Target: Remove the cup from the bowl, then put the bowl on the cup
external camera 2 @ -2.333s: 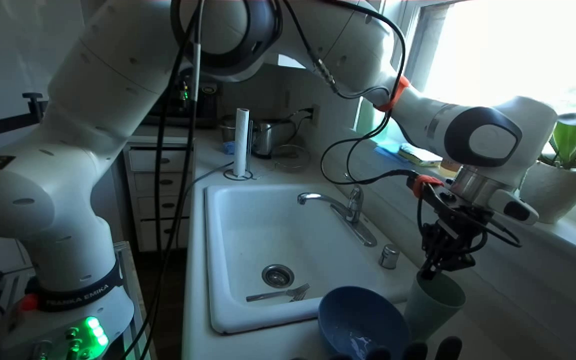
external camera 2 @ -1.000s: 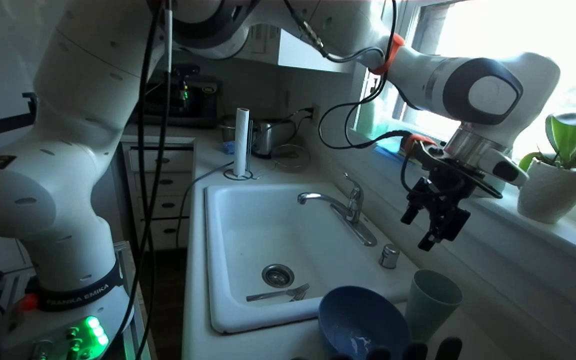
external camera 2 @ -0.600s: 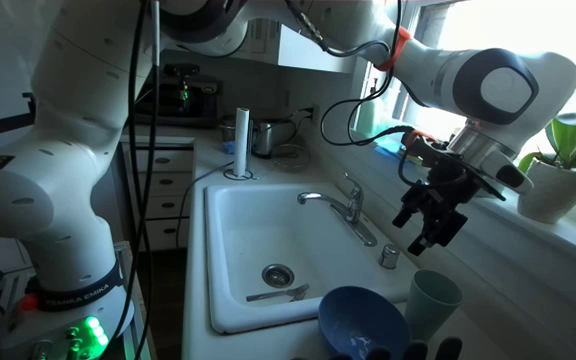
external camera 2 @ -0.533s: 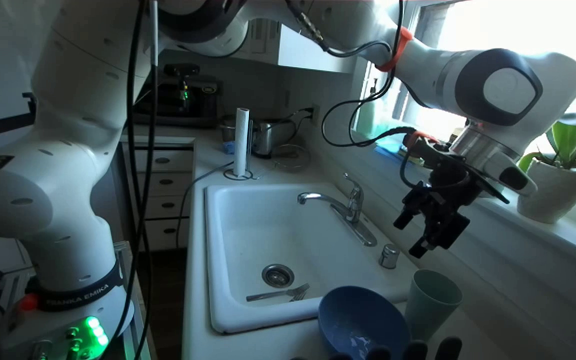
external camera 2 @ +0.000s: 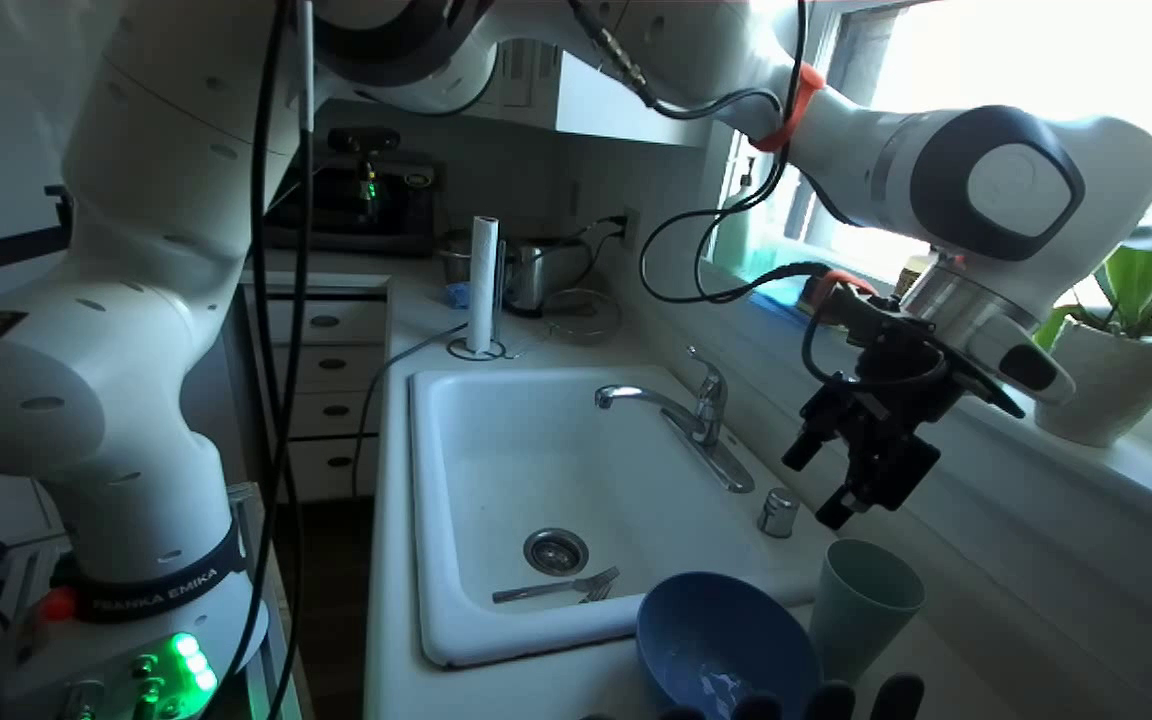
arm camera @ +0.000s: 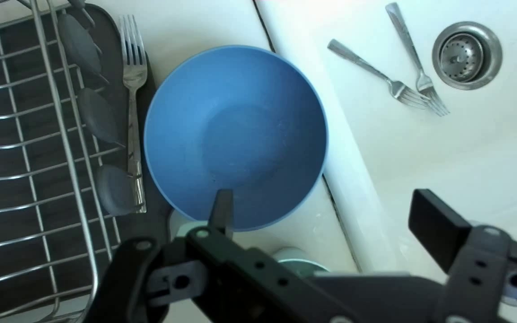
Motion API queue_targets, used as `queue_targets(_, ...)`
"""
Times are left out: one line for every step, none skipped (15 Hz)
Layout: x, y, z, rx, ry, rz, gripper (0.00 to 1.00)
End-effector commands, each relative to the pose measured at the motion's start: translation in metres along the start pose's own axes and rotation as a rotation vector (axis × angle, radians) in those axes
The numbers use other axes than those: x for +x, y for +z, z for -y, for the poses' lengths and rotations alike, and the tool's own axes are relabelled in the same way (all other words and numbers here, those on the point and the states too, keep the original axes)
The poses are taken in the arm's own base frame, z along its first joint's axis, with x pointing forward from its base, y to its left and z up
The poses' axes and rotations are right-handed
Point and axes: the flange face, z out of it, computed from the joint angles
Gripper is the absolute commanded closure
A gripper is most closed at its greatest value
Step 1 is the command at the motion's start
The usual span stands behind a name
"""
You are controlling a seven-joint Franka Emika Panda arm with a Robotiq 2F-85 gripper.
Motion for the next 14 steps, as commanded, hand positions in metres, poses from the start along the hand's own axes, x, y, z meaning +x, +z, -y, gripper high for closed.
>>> queue_targets(-0.024, 0.019, -0.002, -0.085, -0.070, 0.060, 0.00)
queue_targets(-0.029, 0.025, -0.002, -0.104, -0.084, 0.074, 0.00)
queue_targets(-0.034, 0.032, -0.003, -0.121, -0.091, 0.087, 0.00)
queue_targets(-0.038, 0.038, -0.003, -0.128, -0.094, 0.096, 0.00)
queue_targets(-0.043, 0.046, -0.004, -0.131, -0.101, 0.110, 0.00)
queue_targets(-0.048, 0.052, -0.004, -0.127, -0.103, 0.117, 0.00)
queue_targets(-0.052, 0.059, -0.004, -0.123, -0.109, 0.131, 0.00)
queue_targets(-0.054, 0.068, -0.006, -0.113, -0.121, 0.142, 0.00)
queue_targets(-0.054, 0.073, -0.005, -0.103, -0.127, 0.139, 0.00)
queue_targets(-0.054, 0.081, -0.007, -0.068, -0.128, 0.136, 0.00)
queue_targets(-0.053, 0.088, -0.007, -0.050, -0.132, 0.126, 0.00)
queue_targets(-0.051, 0.093, -0.007, -0.038, -0.148, 0.110, 0.00)
queue_targets(-0.050, 0.099, -0.006, -0.023, -0.170, 0.093, 0.00)
queue_targets(-0.049, 0.106, -0.004, -0.006, -0.193, 0.076, 0.00)
